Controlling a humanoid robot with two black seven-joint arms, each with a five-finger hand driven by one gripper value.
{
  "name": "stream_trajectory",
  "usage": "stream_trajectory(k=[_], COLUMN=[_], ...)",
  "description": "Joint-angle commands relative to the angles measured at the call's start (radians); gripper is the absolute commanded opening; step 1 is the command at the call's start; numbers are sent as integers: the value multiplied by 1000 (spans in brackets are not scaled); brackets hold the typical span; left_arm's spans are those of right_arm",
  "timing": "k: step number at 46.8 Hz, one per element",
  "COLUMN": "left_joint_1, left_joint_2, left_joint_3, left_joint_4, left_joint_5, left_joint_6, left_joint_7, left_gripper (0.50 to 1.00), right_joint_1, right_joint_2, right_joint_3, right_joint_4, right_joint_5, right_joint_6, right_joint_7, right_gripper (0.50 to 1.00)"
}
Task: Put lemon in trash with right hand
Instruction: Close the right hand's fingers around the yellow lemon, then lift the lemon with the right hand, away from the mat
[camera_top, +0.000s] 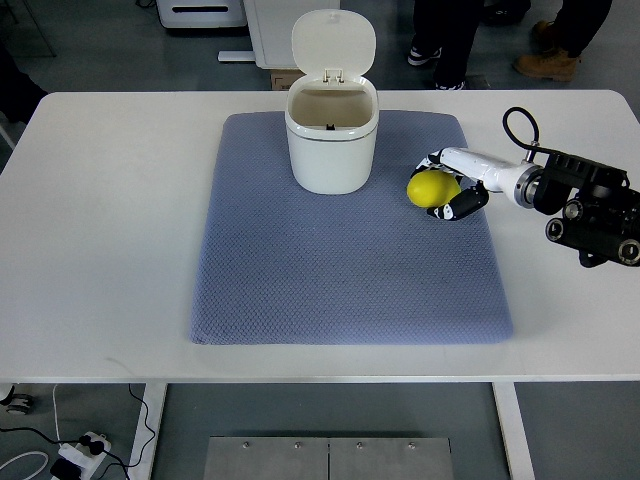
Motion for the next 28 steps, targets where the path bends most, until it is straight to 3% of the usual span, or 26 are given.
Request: stream_trajectory(k=[1, 14, 28], left_joint_1=[0, 0, 0], left_joint_2=[0, 0, 0], left_joint_3=[0, 0, 0], left_joint_4=[0, 0, 0], left_joint_5=[0, 0, 0], left_joint_6=[0, 0, 0], left_joint_7=[0, 0, 0], left_gripper=[1000, 1000, 1000], right_joint_1=[0, 25, 32], right_joint_2=[-39, -210, -390], right_joint_3=[4, 36, 260], right_joint_4=[7, 51, 57], right_joint_5=[3, 24, 44], right_joint_6=[4, 46, 223], right_joint_7=[6, 76, 86], right_gripper=[500, 500, 500])
